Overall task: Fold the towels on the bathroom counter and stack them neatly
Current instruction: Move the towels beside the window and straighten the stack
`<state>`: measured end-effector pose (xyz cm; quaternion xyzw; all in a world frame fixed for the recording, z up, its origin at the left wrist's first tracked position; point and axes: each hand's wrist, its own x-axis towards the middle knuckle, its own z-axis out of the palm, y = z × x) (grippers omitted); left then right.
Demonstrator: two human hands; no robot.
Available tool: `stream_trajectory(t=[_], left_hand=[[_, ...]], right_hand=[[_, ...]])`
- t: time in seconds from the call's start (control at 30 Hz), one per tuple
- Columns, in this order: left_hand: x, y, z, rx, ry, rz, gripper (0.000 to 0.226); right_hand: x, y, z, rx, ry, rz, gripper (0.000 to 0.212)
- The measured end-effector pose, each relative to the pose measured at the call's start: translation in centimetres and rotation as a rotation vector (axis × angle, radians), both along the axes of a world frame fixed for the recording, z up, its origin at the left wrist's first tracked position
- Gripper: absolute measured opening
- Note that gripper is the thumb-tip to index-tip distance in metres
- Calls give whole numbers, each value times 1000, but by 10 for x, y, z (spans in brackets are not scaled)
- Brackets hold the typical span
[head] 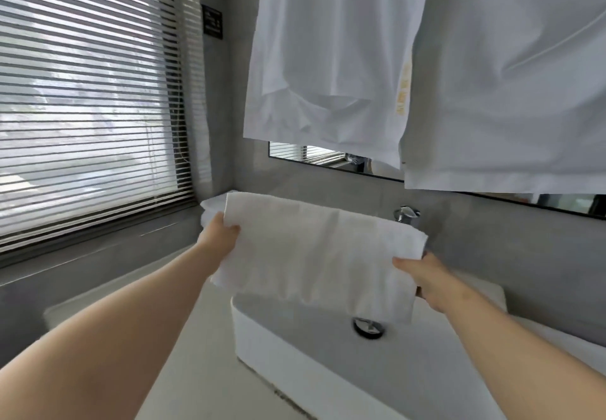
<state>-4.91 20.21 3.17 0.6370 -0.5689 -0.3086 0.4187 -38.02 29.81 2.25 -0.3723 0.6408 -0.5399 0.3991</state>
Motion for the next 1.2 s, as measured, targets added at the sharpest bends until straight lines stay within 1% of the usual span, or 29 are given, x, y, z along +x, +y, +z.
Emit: stream_trajectory(t=[0.03,0.1,0.37,0.53,0.6,0.73,0.8,0.93,1.03,1.2], left_hand=[[19,-12,-6,5,-12,9,37],[53,-30,-14,15,-26,29,34],[121,-11,5,0,4,133,16],[149,-24,7,-29,-22,147,24],[154,-30,7,-38,-36,155,24],[157,-46,0,-44,-75,204,20],[157,-56,-3,-42,-86,215,19],[156,-86,-2,-45,-91,207,24],[150,-109,-4,-21,-101,190,26],[154,-143,-18,11,-128,186,21]], right_hand=[[14,-7,-1,-5,5,6,24],[42,-21,-2,-14,9,24,23],[126,-60,-12,-42,49,63,25],[159,-81,-12,-66,75,65,21],[167,-93,-11,-83,85,55,22],[174,-116,-7,-88,117,79,17],[173,-129,-5,-91,140,93,20],[171,-156,-3,-85,174,99,27],[166,-176,-6,-51,183,74,26],[168,-203,-8,-42,188,81,22]])
